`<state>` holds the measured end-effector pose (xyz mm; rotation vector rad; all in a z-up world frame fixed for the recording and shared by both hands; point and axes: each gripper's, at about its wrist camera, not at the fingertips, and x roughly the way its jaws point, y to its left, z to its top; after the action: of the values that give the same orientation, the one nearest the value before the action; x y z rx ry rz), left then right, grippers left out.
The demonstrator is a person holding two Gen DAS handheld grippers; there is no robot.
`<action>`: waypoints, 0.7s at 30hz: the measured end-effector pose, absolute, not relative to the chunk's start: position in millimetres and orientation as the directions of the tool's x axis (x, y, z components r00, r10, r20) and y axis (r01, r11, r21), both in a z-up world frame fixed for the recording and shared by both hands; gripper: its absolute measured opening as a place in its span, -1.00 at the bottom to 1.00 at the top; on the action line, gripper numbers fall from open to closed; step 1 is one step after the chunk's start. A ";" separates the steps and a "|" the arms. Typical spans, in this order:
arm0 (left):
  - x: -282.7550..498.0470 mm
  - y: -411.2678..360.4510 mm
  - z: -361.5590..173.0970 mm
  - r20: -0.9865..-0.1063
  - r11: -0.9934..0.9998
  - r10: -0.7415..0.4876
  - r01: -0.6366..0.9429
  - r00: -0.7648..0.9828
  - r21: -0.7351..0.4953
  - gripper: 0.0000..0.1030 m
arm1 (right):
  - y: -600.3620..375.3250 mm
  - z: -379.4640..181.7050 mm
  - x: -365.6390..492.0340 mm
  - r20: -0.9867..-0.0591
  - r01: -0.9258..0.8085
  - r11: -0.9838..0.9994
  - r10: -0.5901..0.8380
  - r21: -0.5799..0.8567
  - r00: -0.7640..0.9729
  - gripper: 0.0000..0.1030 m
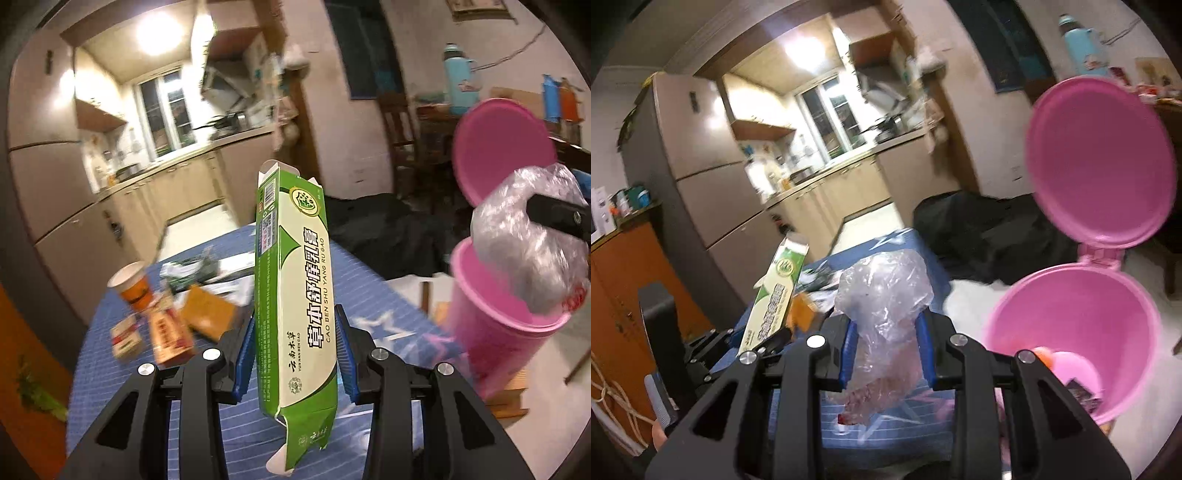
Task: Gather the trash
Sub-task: 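Carry both items to the pink bin and release them inside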
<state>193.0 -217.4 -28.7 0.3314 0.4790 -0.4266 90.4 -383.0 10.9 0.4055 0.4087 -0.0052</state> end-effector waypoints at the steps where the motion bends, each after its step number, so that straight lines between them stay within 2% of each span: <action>1: 191.5 -226.7 -28.3 -0.508 0.846 -0.348 0.497 0.788 0.192 -0.21 | -389.9 12.2 85.1 -0.384 0.107 0.918 0.052 0.381 0.922 -0.48; 12: 180.7 -309.3 -32.2 -0.537 0.668 -0.574 0.733 0.618 0.129 -0.21 | -462.7 20.1 23.0 -0.361 0.328 0.887 -0.204 0.326 0.910 -0.48; 21: 186.6 -375.1 -35.0 -0.545 0.531 -0.702 0.847 0.459 0.029 -0.21 | -479.2 21.3 12.3 -0.371 0.418 0.874 -0.314 0.246 0.874 -0.48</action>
<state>186.6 -375.1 -35.0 0.3169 0.5108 -0.9734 12.3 -479.2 21.3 0.3273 0.3288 -0.3895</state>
